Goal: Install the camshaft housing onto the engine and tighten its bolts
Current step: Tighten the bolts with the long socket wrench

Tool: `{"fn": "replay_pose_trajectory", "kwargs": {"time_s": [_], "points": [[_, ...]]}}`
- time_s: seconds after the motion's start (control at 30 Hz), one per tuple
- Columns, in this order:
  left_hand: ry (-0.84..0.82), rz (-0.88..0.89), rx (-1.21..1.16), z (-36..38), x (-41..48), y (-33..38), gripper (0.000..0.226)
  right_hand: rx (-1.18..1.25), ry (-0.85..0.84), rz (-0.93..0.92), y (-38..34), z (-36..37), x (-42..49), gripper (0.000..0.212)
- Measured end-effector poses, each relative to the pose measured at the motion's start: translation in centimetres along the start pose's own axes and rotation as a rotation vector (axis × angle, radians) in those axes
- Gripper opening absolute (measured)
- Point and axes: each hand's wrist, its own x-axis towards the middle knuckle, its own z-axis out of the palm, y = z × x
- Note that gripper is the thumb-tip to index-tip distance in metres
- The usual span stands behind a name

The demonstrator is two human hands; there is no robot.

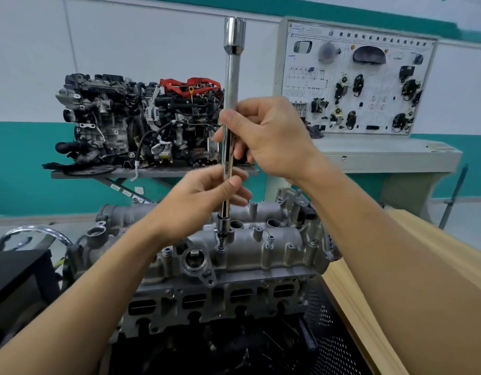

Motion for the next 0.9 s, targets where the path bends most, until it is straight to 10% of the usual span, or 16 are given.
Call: {"fn": "replay_pose_trajectory", "kwargs": {"time_s": [0.5,0.9], "points": [[-0.092,-0.168,0.322,-0.9,-0.6,-0.9,0.004,-0.208,0.398,-0.113,0.8,2.2,-0.1,0.038],[-0.089,-0.184,0.253,-0.8,-0.7,-0.8,0.011,-0.033,0.219,-0.011,0.6,0.7,-0.1,0.031]]}}
